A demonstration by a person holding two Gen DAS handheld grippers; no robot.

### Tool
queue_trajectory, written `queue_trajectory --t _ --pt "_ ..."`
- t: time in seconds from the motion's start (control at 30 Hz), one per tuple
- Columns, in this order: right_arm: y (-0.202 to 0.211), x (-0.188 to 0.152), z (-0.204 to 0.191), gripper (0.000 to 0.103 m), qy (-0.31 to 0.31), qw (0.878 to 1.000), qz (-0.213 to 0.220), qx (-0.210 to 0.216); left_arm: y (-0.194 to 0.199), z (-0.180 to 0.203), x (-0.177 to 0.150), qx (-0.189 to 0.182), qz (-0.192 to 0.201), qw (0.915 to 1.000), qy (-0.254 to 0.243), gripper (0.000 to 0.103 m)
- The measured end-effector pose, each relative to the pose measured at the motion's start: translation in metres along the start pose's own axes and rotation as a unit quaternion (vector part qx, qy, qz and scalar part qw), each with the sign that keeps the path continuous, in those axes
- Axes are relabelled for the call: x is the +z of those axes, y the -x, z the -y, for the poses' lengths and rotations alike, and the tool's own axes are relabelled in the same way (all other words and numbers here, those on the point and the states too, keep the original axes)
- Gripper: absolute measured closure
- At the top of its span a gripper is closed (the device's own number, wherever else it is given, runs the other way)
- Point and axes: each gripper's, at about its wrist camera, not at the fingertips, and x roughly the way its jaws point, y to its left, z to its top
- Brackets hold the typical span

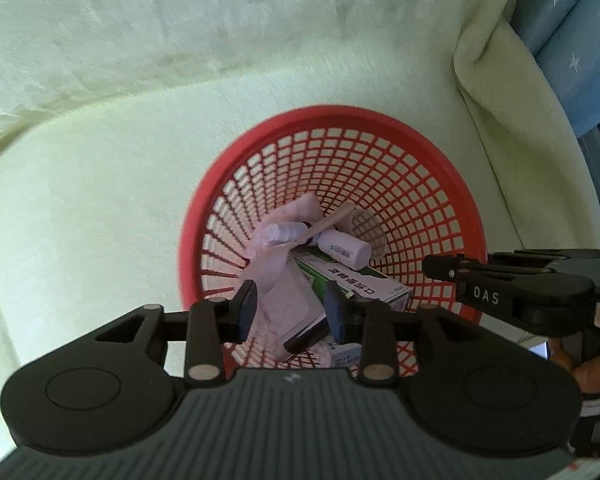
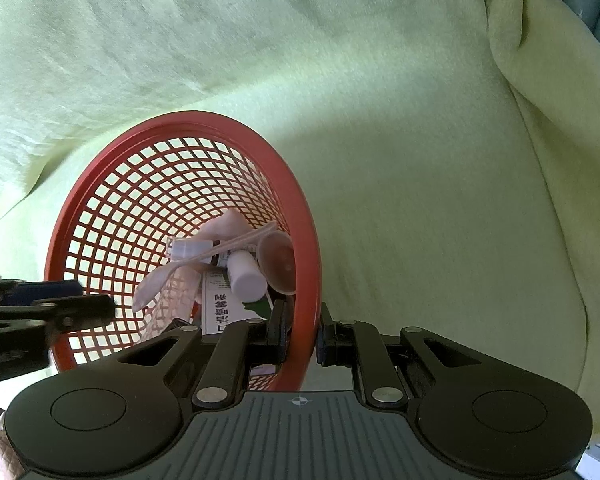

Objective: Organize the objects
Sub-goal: 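Withdraw the open left tool from the basket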

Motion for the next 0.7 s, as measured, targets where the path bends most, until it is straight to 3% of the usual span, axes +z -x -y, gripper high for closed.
queue_trajectory --t 0.37,0.7 --pt "-0.002 0.001 -0.002 0.093 0.004 1.000 0.006 0.000 0.038 -0.037 -0.024 0.033 0.056 0.9962 0.058 0.062" --pt "-0.006 0.001 -0.002 0.093 -0.004 1.000 0.011 -0.006 0.050 -0.088 -0.050 0.073 0.060 0.9904 0.101 0.058"
